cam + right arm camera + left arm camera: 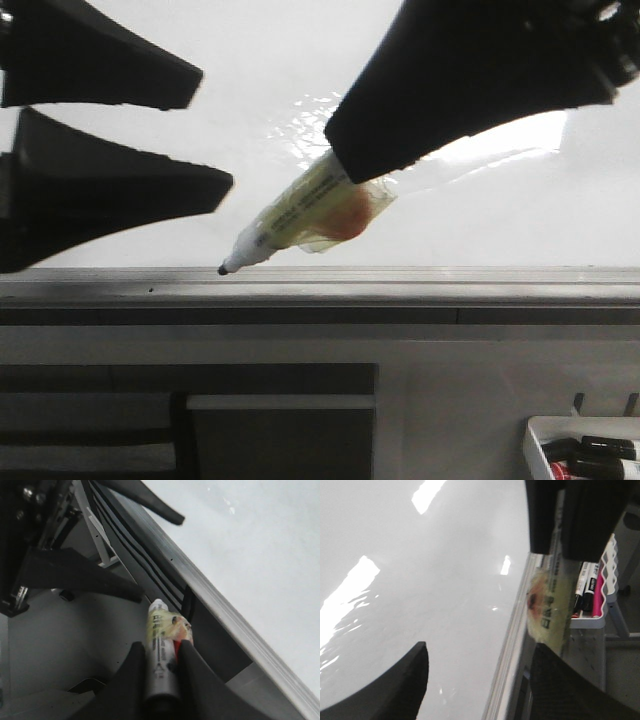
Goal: Write number 4 on whiteboard
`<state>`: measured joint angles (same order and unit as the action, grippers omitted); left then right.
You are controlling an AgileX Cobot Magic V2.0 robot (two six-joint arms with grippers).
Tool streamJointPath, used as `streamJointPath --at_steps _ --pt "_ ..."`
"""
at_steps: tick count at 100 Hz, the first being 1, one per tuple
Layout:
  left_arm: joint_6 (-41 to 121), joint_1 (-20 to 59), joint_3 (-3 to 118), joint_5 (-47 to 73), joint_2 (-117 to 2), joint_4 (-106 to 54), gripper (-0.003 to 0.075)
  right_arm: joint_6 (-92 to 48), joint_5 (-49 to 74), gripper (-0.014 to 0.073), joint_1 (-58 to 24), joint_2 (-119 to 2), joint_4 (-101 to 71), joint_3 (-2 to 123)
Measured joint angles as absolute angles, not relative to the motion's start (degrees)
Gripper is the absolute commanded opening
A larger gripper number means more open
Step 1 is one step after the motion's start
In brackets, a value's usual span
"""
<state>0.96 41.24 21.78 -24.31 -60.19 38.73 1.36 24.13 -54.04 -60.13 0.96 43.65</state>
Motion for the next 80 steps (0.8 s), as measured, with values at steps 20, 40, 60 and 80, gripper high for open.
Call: streamJointPath --at_steps 20,40,60,80 --pt "0.96 41.13 21.25 -11.06 -46.01 29.26 0.0428 2.17 24.93 -0.0066 -52.14 -60.13 0.96 45.95" --pt "0.96 41.13 21.16 -4.18 -35.29 22.23 0.0427 2.17 25.04 -0.0067 -47.48 -61.76 0.96 52.95" --pt "0.96 41.13 21.16 -3.05 -34.35 17.68 0.0417 2.17 25.27 -0.0067 -43.06 -68.57 1.35 58.69" --pt "0.96 41.13 21.16 -2.95 -34.32 16.29 0.0417 2.17 25.04 -0.0067 -41.87 -72.91 2.18 62.25"
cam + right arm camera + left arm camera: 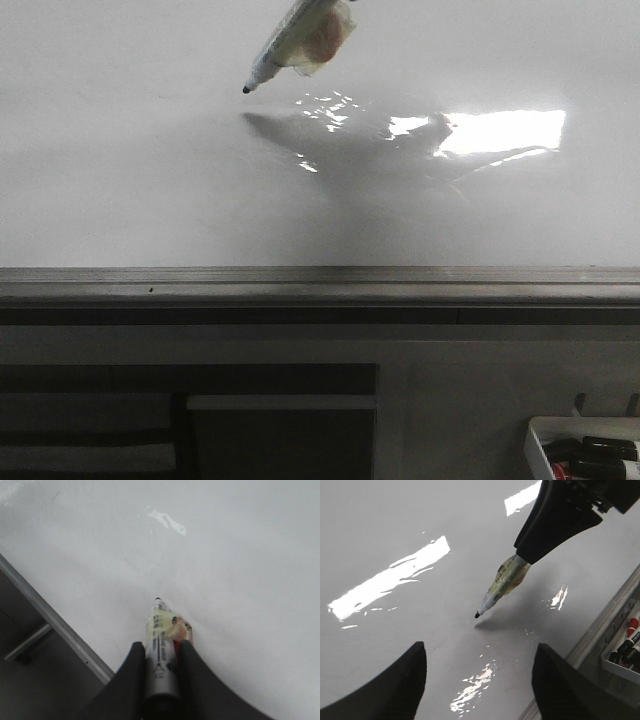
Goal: Write number 4 on whiteboard
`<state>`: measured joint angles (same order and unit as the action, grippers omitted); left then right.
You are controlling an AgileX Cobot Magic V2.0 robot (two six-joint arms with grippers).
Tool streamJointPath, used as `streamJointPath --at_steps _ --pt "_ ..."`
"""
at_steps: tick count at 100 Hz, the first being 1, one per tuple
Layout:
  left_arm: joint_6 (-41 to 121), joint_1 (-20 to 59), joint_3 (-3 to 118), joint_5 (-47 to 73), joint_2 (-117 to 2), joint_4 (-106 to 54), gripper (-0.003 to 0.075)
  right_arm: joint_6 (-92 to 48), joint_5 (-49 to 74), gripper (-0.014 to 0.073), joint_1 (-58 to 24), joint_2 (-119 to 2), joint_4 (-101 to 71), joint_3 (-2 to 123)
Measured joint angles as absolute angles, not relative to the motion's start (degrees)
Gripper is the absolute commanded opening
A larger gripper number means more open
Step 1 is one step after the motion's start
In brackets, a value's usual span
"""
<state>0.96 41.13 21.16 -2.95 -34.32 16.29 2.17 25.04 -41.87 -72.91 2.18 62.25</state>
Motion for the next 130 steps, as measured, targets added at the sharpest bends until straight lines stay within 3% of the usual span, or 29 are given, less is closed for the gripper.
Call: streamJointPath --at_steps 69,101,130 --pt "0.96 41.13 21.03 -2.95 -34.32 15.69 0.0417 2.17 22.23 -0.0066 -42.39 -74.53 -1.33 55.56" --pt "0.96 41.13 21.03 -2.95 -34.32 15.69 0.0417 2.17 29.93 -0.0062 -38.21 -70.12 -1.68 55.43" --pt "0.96 41.13 21.03 -2.81 -34.32 15.69 0.0417 2.17 29.24 -0.0061 -41.51 -69.46 -1.25 56.79"
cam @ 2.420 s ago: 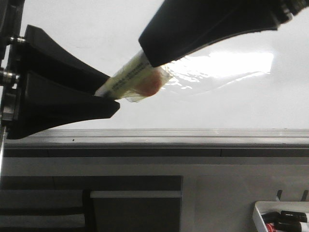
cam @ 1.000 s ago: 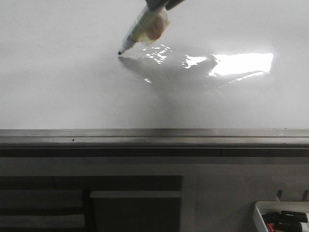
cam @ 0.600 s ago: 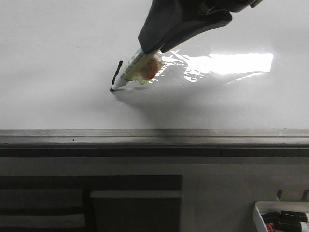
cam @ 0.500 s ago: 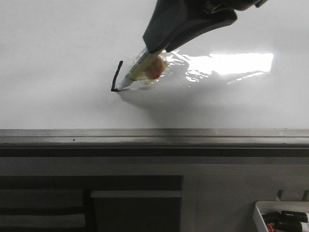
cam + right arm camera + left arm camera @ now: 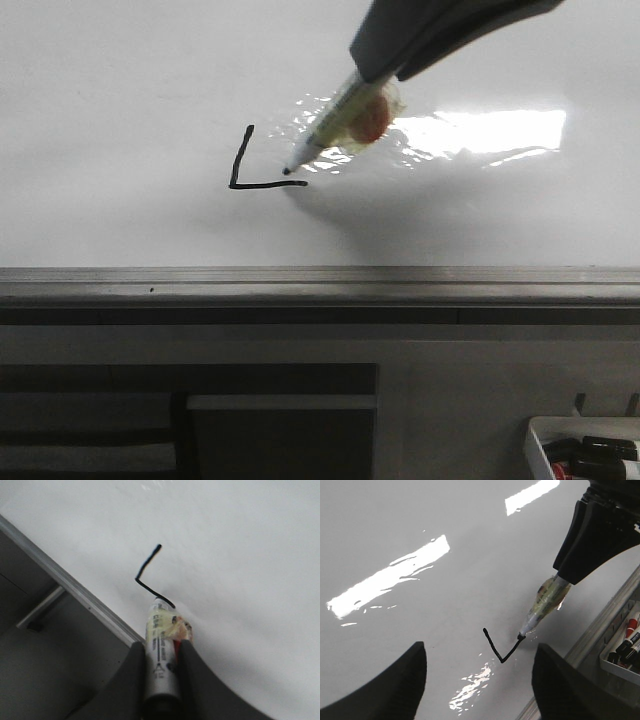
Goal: Write number 4 on whiteboard
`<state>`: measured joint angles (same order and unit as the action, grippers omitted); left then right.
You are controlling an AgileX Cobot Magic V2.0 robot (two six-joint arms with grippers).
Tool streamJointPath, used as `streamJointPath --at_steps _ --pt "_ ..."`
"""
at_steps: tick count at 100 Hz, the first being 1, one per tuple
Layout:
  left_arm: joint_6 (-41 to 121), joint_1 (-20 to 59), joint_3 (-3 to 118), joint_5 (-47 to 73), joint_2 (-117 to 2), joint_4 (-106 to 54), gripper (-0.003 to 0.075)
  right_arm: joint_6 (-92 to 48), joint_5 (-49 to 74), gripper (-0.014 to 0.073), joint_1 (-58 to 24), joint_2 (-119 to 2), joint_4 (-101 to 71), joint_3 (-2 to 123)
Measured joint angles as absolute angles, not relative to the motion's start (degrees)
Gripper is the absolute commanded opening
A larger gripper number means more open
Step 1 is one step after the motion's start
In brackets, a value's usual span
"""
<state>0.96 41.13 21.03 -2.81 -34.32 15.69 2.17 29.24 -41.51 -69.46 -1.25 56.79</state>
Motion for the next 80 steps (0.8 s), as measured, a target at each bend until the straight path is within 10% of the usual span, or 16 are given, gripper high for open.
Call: streamJointPath --at_steps 80 --pt "0.96 41.13 21.03 -2.42 -34.65 15.69 0.0417 2.17 32.41 -0.0062 -42.48 -73.11 -1.36 57.47"
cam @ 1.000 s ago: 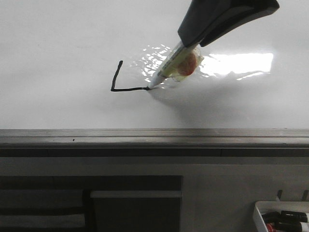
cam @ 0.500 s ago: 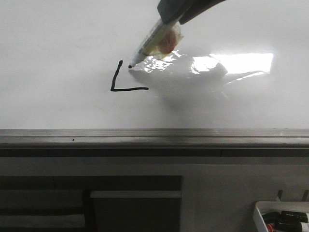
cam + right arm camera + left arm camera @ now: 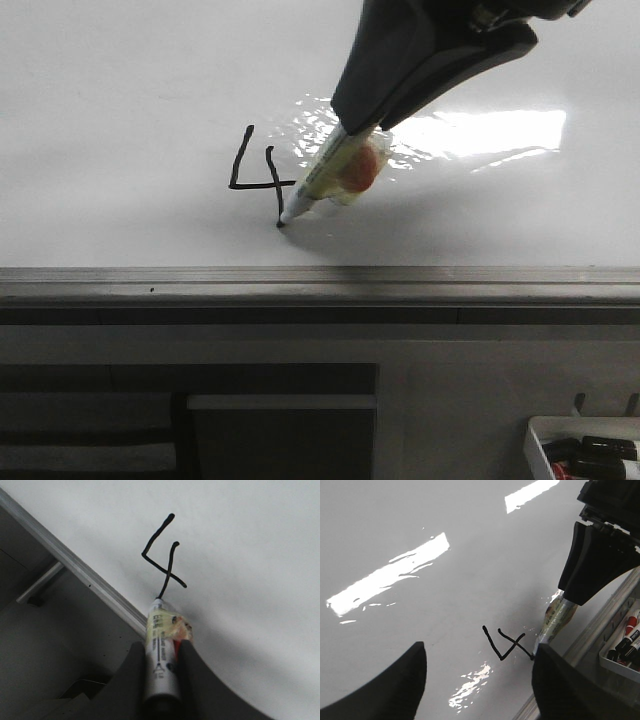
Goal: Write number 4 on whiteboard
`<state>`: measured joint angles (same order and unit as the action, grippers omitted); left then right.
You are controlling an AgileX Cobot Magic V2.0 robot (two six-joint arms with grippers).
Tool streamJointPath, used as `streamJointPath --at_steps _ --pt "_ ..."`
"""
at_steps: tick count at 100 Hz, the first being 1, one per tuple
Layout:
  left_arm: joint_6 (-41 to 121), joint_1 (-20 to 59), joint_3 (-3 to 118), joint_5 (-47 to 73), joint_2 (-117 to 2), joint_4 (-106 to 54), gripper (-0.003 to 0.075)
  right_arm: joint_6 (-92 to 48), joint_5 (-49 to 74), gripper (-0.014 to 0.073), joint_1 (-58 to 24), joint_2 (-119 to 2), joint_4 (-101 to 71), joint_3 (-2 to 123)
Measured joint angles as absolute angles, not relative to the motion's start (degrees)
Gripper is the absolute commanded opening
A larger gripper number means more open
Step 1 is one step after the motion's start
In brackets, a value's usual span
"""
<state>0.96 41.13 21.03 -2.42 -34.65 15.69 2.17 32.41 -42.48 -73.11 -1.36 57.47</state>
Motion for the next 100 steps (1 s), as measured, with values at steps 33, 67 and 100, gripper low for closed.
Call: streamJointPath --at_steps 33,67,100 --pt "0.96 45.99 21.03 -9.61 -48.03 20.29 0.0417 2.17 34.31 -0.0061 -49.76 -71.31 -1.25 61.67" --pt "0.96 46.57 21.37 -19.55 -60.48 21.08 0.0417 2.17 38.88 -0.0061 -51.48 -71.31 -0.88 62.78" --pt "0.96 46.57 21.48 -25.41 -65.32 20.63 0.0185 2.17 39.43 -0.0062 -53.06 -71.31 -1.09 62.78"
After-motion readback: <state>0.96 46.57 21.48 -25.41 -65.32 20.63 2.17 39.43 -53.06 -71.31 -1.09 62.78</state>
